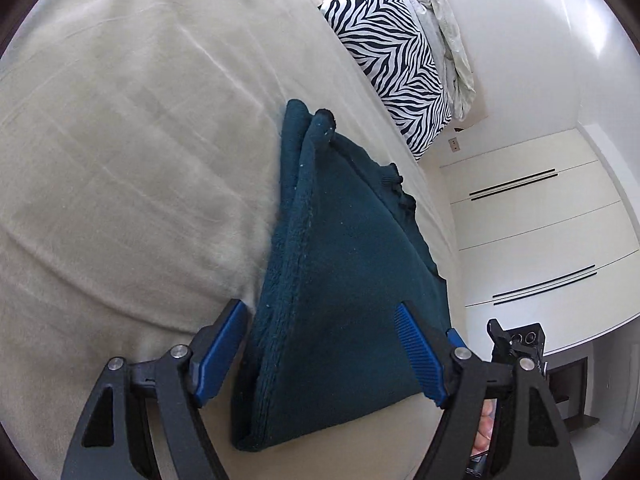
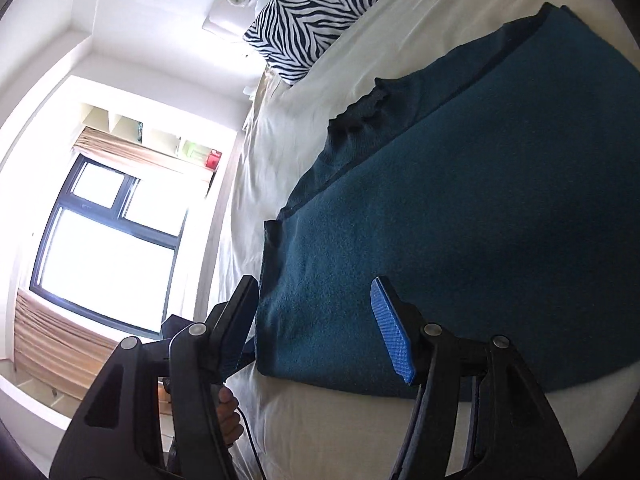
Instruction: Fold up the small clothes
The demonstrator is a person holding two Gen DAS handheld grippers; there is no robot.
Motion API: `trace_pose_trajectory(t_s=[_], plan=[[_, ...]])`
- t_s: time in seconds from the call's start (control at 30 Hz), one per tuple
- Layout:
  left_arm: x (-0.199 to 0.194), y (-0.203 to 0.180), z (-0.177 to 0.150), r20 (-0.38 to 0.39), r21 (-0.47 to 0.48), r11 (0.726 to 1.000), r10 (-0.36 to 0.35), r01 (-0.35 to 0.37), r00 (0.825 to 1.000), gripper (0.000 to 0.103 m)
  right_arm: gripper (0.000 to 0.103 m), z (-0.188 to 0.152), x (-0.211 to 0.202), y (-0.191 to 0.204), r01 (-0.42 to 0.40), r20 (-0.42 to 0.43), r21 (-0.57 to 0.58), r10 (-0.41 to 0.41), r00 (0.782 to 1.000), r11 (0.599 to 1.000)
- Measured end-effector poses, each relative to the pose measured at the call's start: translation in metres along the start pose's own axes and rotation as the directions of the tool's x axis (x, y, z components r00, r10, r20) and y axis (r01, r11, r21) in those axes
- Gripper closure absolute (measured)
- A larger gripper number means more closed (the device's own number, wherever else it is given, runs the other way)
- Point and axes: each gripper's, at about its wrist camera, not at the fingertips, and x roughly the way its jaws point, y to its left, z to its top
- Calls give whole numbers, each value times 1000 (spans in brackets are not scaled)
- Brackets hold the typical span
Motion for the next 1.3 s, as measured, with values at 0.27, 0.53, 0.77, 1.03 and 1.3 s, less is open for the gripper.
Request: trace_pose_trajectory(t_s=[0.27,0.53,0.77,1.03,1.3], plan=[[17,2,-4,-61,-62,996,-70,66,996,34,45,17,83,29,-54,-173,15,56,983,998],[24,25,-3,-77,-148,984,-106,94,991,87,47,23,132,20,18,-238,28,-11,971,999],[18,16,-4,-47,-146,984,-114,106,992,89,47,23,132,7,-12,-212,21,16,977,1000],[19,-83,2,-47,43,991,-124,126,991,89,42,53,74,-23,-166,-114,160,185,976,973],[119,-198,-36,-189,259,948,-136,183,972,90,30,92,-36,-97,-270,58,269,264,963,925]])
